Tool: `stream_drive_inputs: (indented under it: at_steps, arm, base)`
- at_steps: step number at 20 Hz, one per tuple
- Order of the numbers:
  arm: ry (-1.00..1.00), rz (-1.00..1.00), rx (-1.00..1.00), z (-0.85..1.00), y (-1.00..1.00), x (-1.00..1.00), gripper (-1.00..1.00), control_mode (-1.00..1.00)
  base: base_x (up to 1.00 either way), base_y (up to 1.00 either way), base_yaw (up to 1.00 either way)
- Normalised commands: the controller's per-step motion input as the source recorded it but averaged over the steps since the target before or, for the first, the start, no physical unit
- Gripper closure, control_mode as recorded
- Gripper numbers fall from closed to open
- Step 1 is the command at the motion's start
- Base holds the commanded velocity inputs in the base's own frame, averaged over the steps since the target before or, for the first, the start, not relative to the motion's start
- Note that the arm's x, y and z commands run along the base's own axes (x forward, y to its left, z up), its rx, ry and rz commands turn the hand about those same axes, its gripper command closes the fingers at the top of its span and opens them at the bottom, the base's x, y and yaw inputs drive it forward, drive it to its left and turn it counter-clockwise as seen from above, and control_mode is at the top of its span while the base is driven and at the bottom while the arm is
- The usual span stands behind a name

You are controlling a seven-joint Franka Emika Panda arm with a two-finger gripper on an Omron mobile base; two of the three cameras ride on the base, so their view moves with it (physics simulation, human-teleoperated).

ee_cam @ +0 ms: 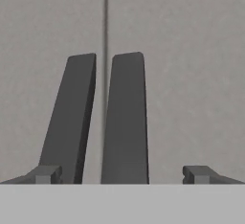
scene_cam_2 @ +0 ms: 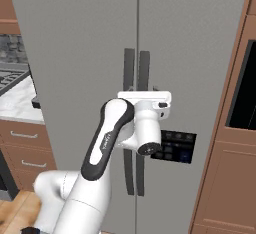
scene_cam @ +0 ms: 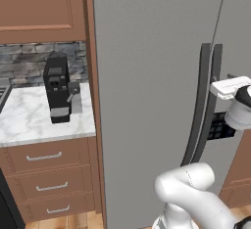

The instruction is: Open the freezer door, pick up the ice cube tray from the freezer, and place it on the dining counter.

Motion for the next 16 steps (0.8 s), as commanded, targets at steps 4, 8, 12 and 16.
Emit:
stream_drive_inputs:
  at_steps: [4,8,12,16]
  arm:
    - [0.0,0.0,0.0,0.0,0.0,0.35,-1.0,-1.0]
    - [0.0,0.0,0.0,0.0,0.0,0.35,-1.0,-1.0]
    - [0.0,0.0,0.0,0.0,0.0,0.28,-1.0,-1.0]
    - [0.0,0.0,0.0,0.0,0.0,0.26,-1.0,-1.0]
  base:
    - [0.0,0.0,0.0]
    - [0.0,0.0,0.0]
    - [0.0,0.0,0.0]
    - [0.0,0.0,0.0]
